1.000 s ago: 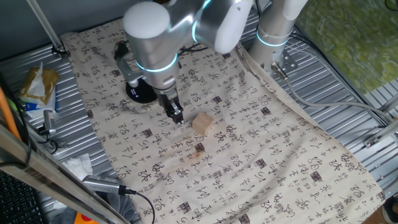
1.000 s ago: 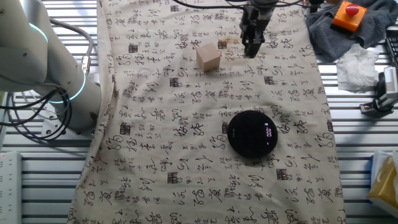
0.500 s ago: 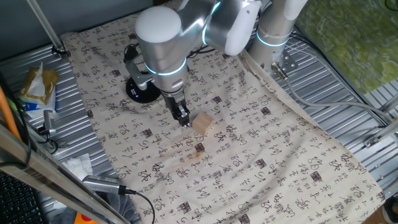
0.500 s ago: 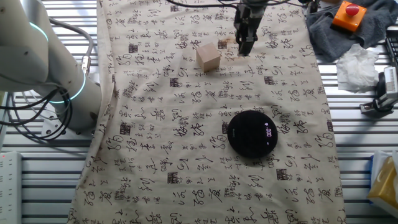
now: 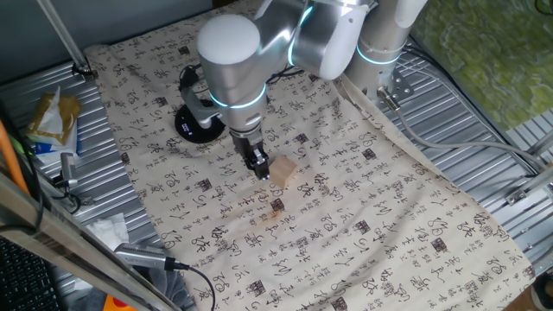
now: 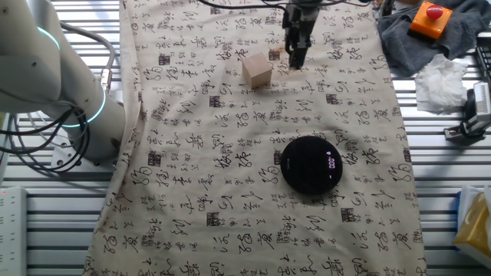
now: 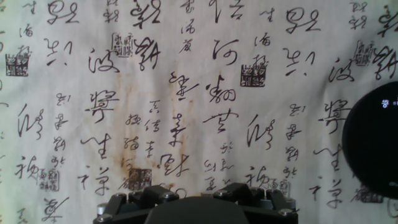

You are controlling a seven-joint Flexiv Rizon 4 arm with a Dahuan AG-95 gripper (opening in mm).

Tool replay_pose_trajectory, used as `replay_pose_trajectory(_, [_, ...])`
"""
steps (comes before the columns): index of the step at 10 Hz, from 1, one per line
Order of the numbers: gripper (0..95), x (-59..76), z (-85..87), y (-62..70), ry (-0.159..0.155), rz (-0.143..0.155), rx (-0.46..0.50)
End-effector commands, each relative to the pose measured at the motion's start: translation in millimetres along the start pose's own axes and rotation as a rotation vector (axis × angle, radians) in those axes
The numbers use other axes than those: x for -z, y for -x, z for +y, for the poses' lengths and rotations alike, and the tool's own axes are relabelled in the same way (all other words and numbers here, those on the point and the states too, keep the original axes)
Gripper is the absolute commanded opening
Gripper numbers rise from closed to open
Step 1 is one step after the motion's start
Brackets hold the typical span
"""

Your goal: Place the block on the scale

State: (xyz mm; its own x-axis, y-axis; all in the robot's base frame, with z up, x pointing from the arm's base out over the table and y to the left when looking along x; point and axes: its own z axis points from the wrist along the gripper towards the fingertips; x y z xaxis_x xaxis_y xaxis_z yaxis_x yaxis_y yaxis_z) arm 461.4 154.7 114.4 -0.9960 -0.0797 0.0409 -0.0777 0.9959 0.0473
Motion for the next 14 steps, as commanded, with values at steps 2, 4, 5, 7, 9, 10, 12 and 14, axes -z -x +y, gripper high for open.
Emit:
replay_pose_trajectory(2, [76.0, -4.0, 2.3, -5.7, -0.002, 0.001, 0.005])
replay_pose_trajectory(4, [76.0, -8.2, 3.0, -12.5, -0.004, 0.003, 0.008])
replay_pose_trajectory(5, [76.0, -9.5, 3.3, -14.5, -0.005, 0.003, 0.009])
replay_pose_trajectory(7, [76.0, -12.3, 3.9, -19.6, -0.003, -0.003, 0.007])
replay_pose_trajectory(9, [76.0, -14.4, 4.3, -23.5, -0.004, -0.003, 0.005])
replay_pose_trajectory(10, [76.0, -14.9, 4.3, -24.7, -0.005, 0.0, 0.006])
replay_pose_trajectory(12, [76.0, -16.9, 6.1, -27.9, -0.011, 0.007, 0.001])
replay_pose_trajectory(14, [76.0, -20.3, 9.3, -32.0, -0.013, 0.007, -0.005])
